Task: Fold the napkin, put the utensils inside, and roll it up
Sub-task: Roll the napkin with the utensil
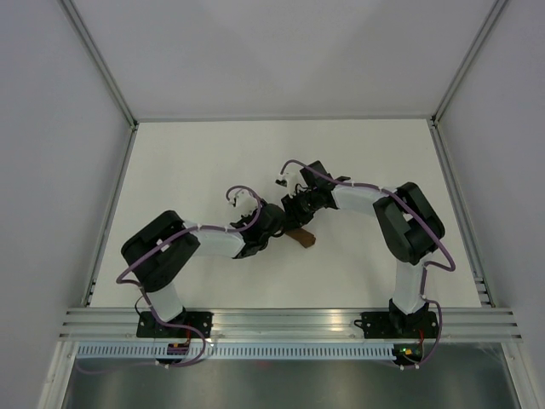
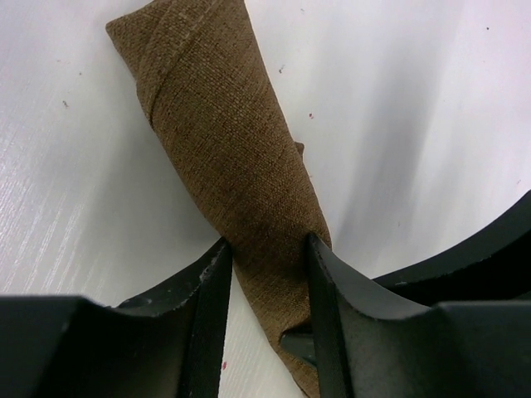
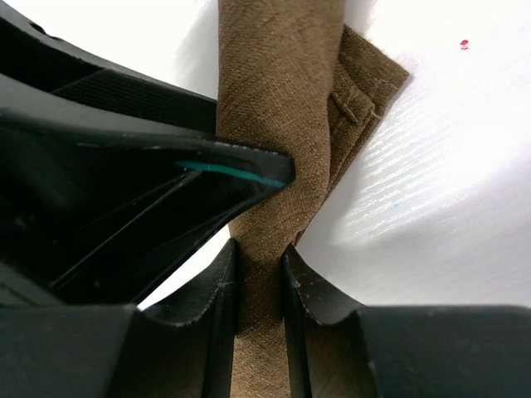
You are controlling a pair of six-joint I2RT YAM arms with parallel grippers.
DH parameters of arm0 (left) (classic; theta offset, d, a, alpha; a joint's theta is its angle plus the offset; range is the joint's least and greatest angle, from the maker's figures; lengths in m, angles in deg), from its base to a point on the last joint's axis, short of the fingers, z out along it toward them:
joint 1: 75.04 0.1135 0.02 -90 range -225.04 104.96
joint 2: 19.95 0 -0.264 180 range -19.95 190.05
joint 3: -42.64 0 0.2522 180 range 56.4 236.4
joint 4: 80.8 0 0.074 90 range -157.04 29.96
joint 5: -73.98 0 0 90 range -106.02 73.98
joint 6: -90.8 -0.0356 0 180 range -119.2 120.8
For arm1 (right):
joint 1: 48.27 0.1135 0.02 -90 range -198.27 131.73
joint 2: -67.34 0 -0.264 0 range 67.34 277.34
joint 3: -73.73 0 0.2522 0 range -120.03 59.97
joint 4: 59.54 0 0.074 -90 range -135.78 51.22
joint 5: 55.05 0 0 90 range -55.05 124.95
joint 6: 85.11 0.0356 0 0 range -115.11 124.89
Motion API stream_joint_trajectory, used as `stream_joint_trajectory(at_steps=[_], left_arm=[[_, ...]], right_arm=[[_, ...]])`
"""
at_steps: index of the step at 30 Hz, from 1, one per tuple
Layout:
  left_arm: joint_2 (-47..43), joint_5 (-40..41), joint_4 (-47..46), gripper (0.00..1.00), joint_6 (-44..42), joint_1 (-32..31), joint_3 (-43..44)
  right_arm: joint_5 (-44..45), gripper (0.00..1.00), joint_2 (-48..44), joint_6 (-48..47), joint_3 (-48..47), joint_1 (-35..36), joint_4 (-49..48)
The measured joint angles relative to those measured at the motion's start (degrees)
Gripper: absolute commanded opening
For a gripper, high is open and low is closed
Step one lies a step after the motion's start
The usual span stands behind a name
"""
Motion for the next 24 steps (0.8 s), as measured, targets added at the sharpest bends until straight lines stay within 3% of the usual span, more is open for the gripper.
stream_joint_trajectory(at_steps=[3, 4, 7, 10, 17, 24], left_arm=[[0.9, -0.2, 1.2, 0.35, 0.0, 0.2, 1.4], [1.2, -0.2, 1.7, 0.31, -0.1, 0.3, 2.1], [2.0, -0.7, 2.7, 0.27, -0.6, 0.8, 3.4], [2.4, -1.9, 3.4, 0.24, -1.9, 2.4, 4.3], [3.4, -6.8, 4.7, 0.23, -9.0, 6.2, 7.3], [6.2, -15.0, 7.4, 0.25, -21.9, 10.3, 13.4]], right_arm=[[-0.7, 0.32, 0.2, 0.2, -0.1, -0.4, 0.1], [-0.9, 0.41, 0.3, 0.2, -0.2, -0.5, 0.2], [-1.6, 0.58, 0.3, 0.0, -0.2, -0.7, 1.2], [-3.2, 0.70, -0.2, -0.3, -0.2, -1.1, 2.6], [-4.6, 0.75, -1.3, -1.3, -0.3, -2.7, 6.3], [-5.4, 0.75, -3.1, -3.2, -0.3, -9.1, 11.4]])
